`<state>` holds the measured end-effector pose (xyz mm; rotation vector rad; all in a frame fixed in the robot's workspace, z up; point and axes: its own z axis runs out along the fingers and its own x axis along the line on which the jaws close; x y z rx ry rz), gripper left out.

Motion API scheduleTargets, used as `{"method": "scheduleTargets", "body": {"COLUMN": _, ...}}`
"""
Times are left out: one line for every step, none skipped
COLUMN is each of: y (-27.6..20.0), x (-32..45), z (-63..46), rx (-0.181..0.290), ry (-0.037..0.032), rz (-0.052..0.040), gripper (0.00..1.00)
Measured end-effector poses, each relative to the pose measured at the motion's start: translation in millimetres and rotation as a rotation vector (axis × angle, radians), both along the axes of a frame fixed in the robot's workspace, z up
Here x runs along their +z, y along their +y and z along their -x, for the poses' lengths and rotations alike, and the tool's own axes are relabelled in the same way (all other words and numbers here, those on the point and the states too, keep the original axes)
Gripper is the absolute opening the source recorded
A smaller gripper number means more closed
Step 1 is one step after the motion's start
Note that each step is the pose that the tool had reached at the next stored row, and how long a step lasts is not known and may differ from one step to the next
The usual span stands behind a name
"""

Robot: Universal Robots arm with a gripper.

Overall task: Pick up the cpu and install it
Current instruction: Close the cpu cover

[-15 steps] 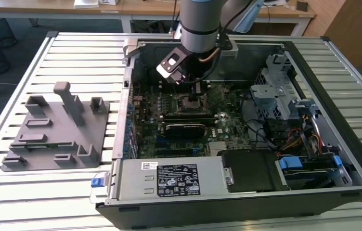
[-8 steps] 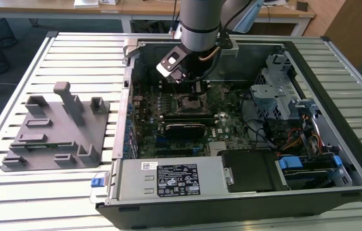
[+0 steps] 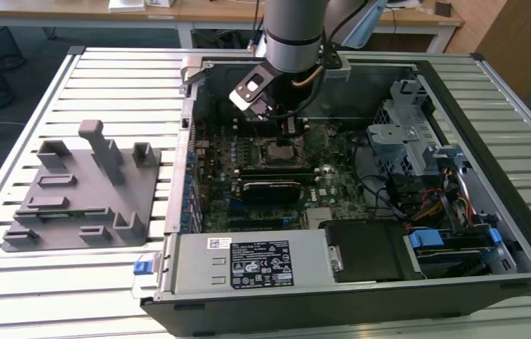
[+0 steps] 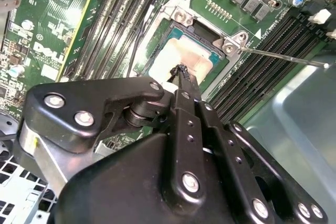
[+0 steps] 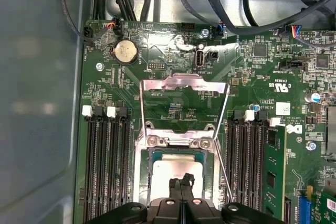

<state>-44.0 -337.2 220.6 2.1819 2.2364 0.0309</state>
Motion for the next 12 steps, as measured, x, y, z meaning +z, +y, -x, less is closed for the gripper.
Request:
{"method": "scheduleTargets", "body": {"y": 0.0, "x": 0.7, "z": 0.0, "rx": 0.0, "ry": 0.0, "rz": 0.0, "gripper": 0.11}}
{"method": "scheduleTargets", "body": {"y": 0.0, "x": 1.6, "z": 0.0, "rx": 0.0, "ry": 0.0, "rz": 0.0001, "gripper": 0.11}}
{"method": "scheduleTargets", "body": {"y": 0.0, "x": 2.4, "z": 0.0, "rx": 0.0, "ry": 0.0, "rz": 0.0001, "gripper": 0.11}}
{"method": "scheduleTargets", "body": {"y": 0.0, "x": 3.2, "z": 0.0, "rx": 0.0, "ry": 0.0001, "rz": 0.0001, "gripper": 0.11}}
{"method": "scheduleTargets", "body": {"y": 0.0, "x": 3.6, "z": 0.0, "rx": 0.0, "ry": 0.0, "rz": 0.0001, "gripper": 0.11}}
{"method": "scheduleTargets", "body": {"y": 0.0, "x": 4.1, "z": 0.0, "rx": 0.0, "ry": 0.0, "rz": 0.0001, "gripper": 0.11}}
{"method": "scheduleTargets", "body": {"y": 0.0, "x": 4.8, "z": 0.0, "rx": 0.0, "ry": 0.0, "rz": 0.0001, "gripper": 0.11}}
{"method": "scheduleTargets", "body": {"y": 0.0, "x": 5.6, "z": 0.0, "rx": 0.0, "ry": 0.0001, "rz": 0.0003, "gripper": 0.11}}
{"method": "scheduleTargets", "body": {"y": 0.0, "x": 6.5, "z": 0.0, "rx": 0.0, "ry": 0.0002, "rz": 0.0006, "gripper": 0.11}}
{"method": "scheduleTargets", "body": {"y": 0.0, "x": 7.7, "z": 0.0, "rx": 0.0, "ry": 0.0002, "rz": 0.0007, "gripper": 0.11}}
{"method": "scheduleTargets", "body": {"y": 0.0, "x": 9.1, "z": 0.0, "rx": 0.0, "ry": 0.0002, "rz": 0.0007, "gripper": 0.11}}
{"method": "scheduleTargets", "body": {"y": 0.0, "x": 11.0, "z": 0.0, "rx": 0.0, "ry": 0.0002, "rz": 0.0007, "gripper": 0.11}}
